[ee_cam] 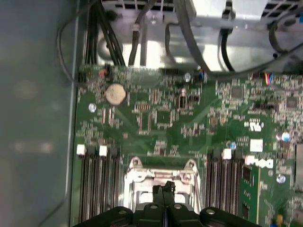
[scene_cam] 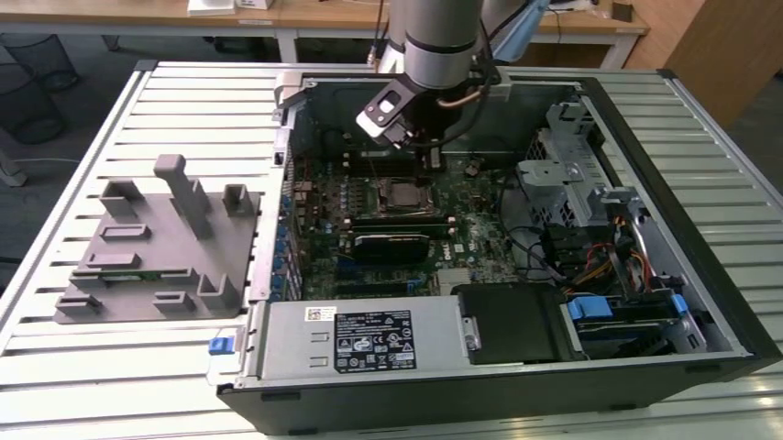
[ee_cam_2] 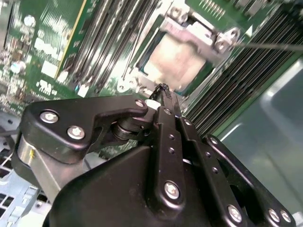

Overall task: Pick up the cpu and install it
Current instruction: 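Close the cpu cover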

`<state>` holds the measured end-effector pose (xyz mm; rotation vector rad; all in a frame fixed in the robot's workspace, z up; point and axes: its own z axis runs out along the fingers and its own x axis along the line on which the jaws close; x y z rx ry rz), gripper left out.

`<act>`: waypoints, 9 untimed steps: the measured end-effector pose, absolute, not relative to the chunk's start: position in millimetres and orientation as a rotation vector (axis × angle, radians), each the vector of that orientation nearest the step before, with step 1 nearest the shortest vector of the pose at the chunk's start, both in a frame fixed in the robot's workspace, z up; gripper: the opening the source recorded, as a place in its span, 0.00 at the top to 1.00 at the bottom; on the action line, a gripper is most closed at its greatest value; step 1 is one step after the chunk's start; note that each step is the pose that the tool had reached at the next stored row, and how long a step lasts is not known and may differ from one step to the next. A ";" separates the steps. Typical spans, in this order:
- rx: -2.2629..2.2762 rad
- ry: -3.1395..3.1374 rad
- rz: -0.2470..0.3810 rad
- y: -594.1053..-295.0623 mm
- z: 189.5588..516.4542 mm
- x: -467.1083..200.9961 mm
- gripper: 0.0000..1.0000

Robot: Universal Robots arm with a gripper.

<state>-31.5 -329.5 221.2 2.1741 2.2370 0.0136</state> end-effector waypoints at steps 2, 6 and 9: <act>2.174 2.237 0.014 -329.5 220.3 -37.0 0.89; 2.174 2.237 0.014 -329.5 219.1 -46.5 0.89; 2.174 2.237 0.014 -329.5 217.5 -51.8 0.89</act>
